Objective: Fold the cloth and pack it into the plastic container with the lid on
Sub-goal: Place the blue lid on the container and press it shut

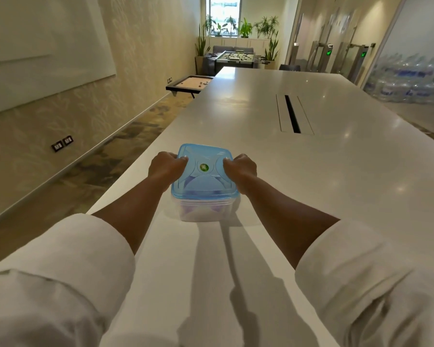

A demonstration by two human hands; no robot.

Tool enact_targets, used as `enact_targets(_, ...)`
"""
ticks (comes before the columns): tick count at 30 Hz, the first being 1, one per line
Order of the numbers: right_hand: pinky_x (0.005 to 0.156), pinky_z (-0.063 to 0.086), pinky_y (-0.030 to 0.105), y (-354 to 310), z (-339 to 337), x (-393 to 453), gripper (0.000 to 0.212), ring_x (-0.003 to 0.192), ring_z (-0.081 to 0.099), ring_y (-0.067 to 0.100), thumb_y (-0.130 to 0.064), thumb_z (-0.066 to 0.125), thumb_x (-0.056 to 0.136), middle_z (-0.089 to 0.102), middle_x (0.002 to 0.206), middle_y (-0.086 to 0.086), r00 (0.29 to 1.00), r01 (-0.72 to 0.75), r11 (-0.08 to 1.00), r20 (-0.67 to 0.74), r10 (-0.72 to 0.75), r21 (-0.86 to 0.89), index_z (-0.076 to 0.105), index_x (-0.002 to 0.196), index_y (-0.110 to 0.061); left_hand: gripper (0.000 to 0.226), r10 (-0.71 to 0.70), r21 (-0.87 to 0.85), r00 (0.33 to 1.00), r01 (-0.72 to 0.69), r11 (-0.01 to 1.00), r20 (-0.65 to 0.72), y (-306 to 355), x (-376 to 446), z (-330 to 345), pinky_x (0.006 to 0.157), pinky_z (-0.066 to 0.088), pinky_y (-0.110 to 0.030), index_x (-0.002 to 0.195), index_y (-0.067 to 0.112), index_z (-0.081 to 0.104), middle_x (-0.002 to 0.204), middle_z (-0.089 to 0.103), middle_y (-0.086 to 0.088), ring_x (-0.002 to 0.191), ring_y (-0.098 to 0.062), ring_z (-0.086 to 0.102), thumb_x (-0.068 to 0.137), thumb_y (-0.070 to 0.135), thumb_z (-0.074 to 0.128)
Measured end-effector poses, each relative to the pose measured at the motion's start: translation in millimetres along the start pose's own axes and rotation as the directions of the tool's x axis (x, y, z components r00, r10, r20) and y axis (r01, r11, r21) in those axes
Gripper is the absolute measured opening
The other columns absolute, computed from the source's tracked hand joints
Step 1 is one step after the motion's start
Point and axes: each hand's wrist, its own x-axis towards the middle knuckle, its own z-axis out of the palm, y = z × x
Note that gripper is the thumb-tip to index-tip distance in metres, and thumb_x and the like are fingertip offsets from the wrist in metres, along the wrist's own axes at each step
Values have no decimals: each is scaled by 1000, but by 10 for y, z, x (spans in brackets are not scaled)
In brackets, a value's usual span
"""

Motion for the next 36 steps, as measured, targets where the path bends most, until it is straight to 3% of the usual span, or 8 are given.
enact_targets(5,93,48,36,-8,65,-29,43,112,59,30,-41,52,91,59,124,13,999,46,997,-22,-47,-58,56,121,-11,29,-5,81,999,7,997,-33,-81,-42,28,81,54,-40,88,14,68,96,73,-13,91,-31,69,92,39,55)
enact_targets(8,97,47,38,-3,79,-55,45,115,57,33,-42,49,93,54,128,16,999,49,996,-16,-50,-72,54,125,-11,42,-26,42,999,27,999,-29,-147,-21,72,89,55,-42,109,10,71,110,72,-13,101,-31,67,91,43,52)
enact_targets(11,100,46,41,29,83,-76,48,118,55,35,-44,44,95,51,130,17,998,55,994,-2,-56,-97,51,131,-14,56,-70,13,997,70,997,13,-200,2,96,99,50,-47,133,19,60,132,60,-13,116,-31,59,89,51,44)
enact_targets(17,102,44,42,67,85,-105,48,119,54,34,-45,38,97,46,134,17,999,36,995,23,-35,-92,46,139,-21,54,-142,-19,986,144,989,83,-217,5,128,100,49,-51,140,32,47,137,47,-15,116,-36,55,92,53,34)
enact_targets(25,101,43,41,47,67,-111,49,120,54,33,-43,35,98,45,135,17,999,29,994,35,-25,-104,44,139,-18,46,-182,21,983,182,983,21,-124,40,197,97,43,-45,142,32,45,136,36,-18,123,-37,44,99,44,36)
enact_targets(31,98,45,42,20,79,-132,53,119,54,34,-44,35,98,47,135,19,999,-20,995,32,24,-99,42,138,-10,49,-192,-42,981,193,980,35,-117,20,195,103,46,-47,142,30,47,137,39,-16,120,-36,49,96,47,39)
enact_targets(36,101,45,44,42,98,-144,60,120,54,34,-48,34,96,54,135,18,994,-79,995,72,83,-57,42,136,-5,50,-185,-124,979,195,973,85,-121,9,189,103,47,-48,138,22,52,132,56,-12,118,-33,55,96,47,42)
